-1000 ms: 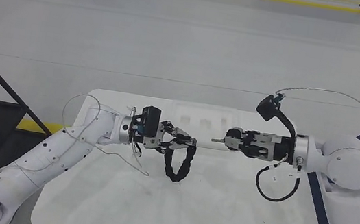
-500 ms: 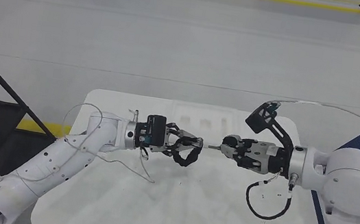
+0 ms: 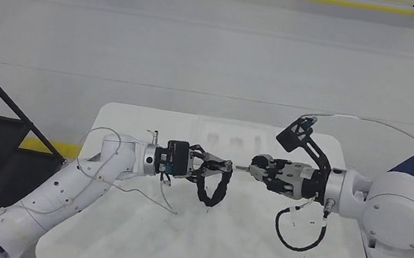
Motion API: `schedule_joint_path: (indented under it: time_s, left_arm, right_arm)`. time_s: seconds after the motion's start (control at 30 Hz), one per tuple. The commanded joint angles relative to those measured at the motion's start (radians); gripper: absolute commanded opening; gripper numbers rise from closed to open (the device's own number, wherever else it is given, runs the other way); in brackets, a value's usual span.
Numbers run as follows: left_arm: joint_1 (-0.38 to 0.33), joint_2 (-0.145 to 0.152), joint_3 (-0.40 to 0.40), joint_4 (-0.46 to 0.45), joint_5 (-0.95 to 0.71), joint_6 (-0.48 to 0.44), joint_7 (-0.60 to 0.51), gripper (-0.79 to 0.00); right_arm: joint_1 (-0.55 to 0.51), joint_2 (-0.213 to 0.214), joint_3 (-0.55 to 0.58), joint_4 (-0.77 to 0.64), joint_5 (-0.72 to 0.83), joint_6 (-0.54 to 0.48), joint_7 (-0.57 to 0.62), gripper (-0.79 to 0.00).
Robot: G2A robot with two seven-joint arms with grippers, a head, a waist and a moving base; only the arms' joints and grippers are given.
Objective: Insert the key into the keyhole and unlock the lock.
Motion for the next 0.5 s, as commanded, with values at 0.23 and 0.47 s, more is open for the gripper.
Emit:
schedule_joint_path:
  time_s: [0.23, 0.47]
  left_arm:
    - [0.002, -0.014, -0.004, 0.02, 0.026, 0.022, 0.022, -0.785]
    - [0.003, -0.022, -0.01, 0.03, 0.036, 0.013, 0.027, -0.785]
  right_arm:
    - [0.014, 0.001, -0.034, 0.0, -0.013, 0.022, -0.005, -0.785]
    - [0.027, 0.001, -0.062, 0.028, -0.021, 0.028, -0.013, -0.785]
